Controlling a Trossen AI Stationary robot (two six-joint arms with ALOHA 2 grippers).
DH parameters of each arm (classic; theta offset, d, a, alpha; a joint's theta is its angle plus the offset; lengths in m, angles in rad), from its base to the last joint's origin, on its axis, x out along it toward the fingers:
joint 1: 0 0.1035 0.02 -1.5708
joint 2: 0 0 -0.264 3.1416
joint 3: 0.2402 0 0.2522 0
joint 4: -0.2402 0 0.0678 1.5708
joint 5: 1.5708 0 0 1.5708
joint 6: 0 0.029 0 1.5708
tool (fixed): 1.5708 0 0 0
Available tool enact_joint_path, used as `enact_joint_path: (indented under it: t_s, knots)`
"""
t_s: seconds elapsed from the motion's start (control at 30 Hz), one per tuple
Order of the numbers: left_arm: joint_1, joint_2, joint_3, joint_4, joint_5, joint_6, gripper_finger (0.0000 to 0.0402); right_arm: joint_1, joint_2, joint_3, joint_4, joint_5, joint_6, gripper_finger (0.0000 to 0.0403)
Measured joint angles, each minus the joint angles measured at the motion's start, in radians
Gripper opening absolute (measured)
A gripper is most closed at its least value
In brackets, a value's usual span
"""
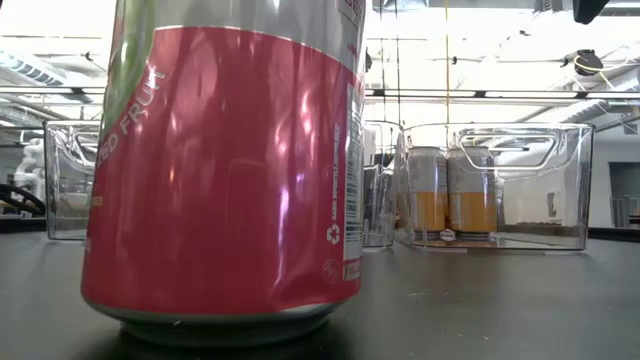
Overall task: Sort soda cans
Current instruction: Put the right pink-white soda can in the middle left transparent bin
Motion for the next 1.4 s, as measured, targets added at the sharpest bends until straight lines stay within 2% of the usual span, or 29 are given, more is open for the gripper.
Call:
enact_joint_path:
  t_s: [0.27,0.53,1.27,1.4]
  knots:
    - [0.006,0.000,0.000,-0.026,0.000,-0.009,0.0386,0.000,0.000,0.000,0.002,0.000,0.000,0.0384]
    - [-0.003,0.000,-0.001,-0.134,-0.003,-0.009,0.0386,0.000,0.000,0.000,0.003,0.000,0.000,0.0384]
    - [-0.028,0.064,-0.002,-0.150,-0.006,0.051,0.0386,0.000,0.000,0.000,0.009,0.025,-0.008,0.0384]
    - [-0.028,0.098,-0.002,-0.168,0.031,0.074,0.0386,0.000,0.000,0.000,0.009,0.026,-0.012,0.0384]
